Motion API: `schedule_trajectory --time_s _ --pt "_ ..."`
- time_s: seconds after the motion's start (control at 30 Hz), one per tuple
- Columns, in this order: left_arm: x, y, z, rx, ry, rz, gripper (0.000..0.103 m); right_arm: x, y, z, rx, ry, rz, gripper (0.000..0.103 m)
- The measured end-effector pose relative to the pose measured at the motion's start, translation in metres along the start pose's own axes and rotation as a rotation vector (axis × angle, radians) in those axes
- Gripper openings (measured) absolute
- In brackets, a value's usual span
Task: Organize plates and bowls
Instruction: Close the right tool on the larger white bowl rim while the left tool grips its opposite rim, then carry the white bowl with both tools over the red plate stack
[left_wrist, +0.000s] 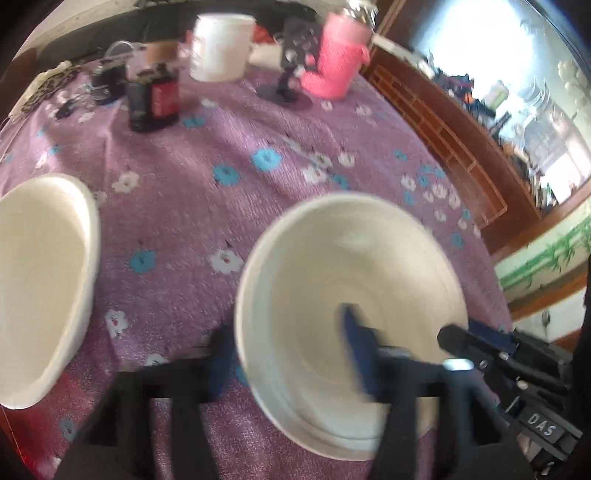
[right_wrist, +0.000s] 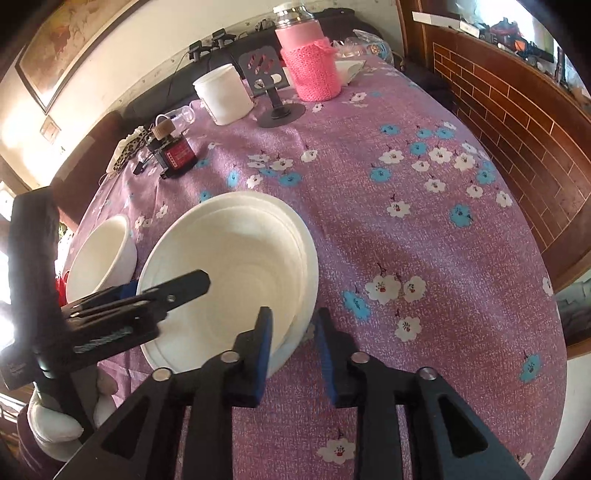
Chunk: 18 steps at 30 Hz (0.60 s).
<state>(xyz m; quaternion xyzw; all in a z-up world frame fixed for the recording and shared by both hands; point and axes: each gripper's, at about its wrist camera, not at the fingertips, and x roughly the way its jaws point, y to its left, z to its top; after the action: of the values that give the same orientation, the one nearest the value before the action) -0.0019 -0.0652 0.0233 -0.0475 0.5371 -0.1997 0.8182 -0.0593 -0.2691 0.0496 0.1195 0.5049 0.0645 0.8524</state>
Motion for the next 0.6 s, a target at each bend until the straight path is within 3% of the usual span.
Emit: schedule_trajectory --time_s 0.03,0.13,0.37,0.47,0.6 --pt "0.003 -0.001 -0.002 0.008 0.015 0.009 0.017 0.001 0.000 0.000 0.002 0.000 -0.001 0.031" --pt "0.003 -0.005 -0.009 0.044 -0.006 0.054 0.010 0.004 -0.002 0.000 0.006 -0.004 0.001 0.034" --pt "-0.007 -0.008 -0.016 0.066 -0.042 0.087 0.010 0.013 -0.003 -0.004 0.024 0.006 0.014 0.034" --pt "-0.015 -0.014 -0.018 0.089 -0.072 0.121 0.010 0.007 -0.002 -0.006 0.033 -0.019 0.015 0.025" --pt "-0.031 -0.015 -0.023 0.085 -0.101 0.119 0.010 -0.007 0.002 -0.008 0.032 -0.054 0.029 0.024"
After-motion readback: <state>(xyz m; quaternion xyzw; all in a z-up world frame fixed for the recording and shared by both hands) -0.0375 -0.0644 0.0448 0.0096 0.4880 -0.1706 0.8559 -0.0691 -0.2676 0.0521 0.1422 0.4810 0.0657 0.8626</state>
